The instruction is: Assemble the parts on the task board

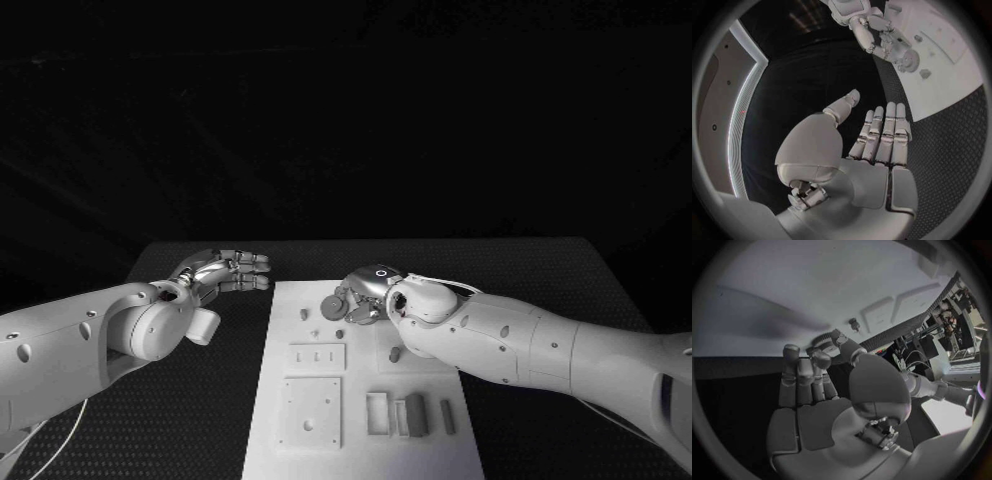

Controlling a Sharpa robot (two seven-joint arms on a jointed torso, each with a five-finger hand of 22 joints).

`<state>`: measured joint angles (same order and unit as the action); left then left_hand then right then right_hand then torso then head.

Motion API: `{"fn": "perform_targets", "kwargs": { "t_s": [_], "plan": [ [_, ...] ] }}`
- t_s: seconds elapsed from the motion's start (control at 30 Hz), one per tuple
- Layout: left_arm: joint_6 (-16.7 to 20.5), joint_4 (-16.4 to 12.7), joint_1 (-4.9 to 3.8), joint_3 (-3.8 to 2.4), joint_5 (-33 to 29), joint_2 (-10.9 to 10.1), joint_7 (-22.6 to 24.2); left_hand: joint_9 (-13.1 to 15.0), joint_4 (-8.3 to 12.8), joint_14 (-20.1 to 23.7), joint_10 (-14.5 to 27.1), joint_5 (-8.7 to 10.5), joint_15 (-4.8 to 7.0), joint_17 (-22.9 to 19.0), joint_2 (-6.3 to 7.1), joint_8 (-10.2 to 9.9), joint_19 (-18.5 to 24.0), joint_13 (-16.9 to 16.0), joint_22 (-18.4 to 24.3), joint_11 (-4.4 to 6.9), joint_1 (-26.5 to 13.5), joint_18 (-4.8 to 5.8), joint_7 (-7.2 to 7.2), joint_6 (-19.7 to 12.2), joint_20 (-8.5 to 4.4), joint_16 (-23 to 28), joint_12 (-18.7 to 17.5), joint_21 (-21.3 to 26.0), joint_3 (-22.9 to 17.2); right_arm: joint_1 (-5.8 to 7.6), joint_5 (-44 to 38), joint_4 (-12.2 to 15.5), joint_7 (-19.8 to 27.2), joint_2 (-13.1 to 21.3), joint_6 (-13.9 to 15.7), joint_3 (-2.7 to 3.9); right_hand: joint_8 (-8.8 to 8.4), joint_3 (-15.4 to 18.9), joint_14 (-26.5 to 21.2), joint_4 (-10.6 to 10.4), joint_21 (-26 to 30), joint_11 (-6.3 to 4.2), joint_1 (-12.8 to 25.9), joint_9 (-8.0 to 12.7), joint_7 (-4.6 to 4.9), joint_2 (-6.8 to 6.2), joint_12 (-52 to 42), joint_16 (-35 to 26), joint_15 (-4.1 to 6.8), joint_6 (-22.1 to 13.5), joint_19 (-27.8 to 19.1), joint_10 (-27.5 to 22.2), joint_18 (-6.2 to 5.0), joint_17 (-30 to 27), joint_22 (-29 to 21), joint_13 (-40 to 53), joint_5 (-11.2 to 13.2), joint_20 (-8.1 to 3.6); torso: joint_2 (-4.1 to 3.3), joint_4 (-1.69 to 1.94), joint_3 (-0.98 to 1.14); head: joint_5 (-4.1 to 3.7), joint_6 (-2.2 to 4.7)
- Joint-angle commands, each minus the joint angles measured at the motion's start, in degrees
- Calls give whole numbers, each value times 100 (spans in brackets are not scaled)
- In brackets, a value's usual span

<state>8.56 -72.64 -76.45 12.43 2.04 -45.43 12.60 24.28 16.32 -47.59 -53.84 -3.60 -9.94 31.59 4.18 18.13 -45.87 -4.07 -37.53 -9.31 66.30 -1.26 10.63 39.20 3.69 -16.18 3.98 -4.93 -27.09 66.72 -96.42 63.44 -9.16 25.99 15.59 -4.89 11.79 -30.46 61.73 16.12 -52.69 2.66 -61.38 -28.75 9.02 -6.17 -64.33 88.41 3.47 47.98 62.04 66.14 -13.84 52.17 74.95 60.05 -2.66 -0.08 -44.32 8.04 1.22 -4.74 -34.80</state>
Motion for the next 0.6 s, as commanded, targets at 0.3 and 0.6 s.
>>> {"fn": "perform_targets", "kwargs": {
  "t_s": [0.3,0.6],
  "plan": [
    [-47,37,-3,-4,11,-39,54,-4,16,23,35,34,3,7,-5,-32,0,5,-9,-18,-47,-2,1,-19,40,32,-17,28,27,37,693,387,259,532,426,110,-6,-3,-16,22,5,-12,63,14,6,21,-58,13,9,37,29,-20,-116,10,20,10,-12,-8,-2,-21,15,-8,66],
    [-21,147,5,-3,14,-30,118,-3,19,41,34,34,3,6,-1,-30,0,3,-11,-16,-39,-3,-4,-16,40,45,-13,31,25,266,1594,790,736,1158,318,446,-9,4,-23,30,12,-4,66,16,14,-74,-63,8,-1,18,18,-33,-116,7,25,8,-11,-12,7,-52,28,-57,160]
  ]
}}
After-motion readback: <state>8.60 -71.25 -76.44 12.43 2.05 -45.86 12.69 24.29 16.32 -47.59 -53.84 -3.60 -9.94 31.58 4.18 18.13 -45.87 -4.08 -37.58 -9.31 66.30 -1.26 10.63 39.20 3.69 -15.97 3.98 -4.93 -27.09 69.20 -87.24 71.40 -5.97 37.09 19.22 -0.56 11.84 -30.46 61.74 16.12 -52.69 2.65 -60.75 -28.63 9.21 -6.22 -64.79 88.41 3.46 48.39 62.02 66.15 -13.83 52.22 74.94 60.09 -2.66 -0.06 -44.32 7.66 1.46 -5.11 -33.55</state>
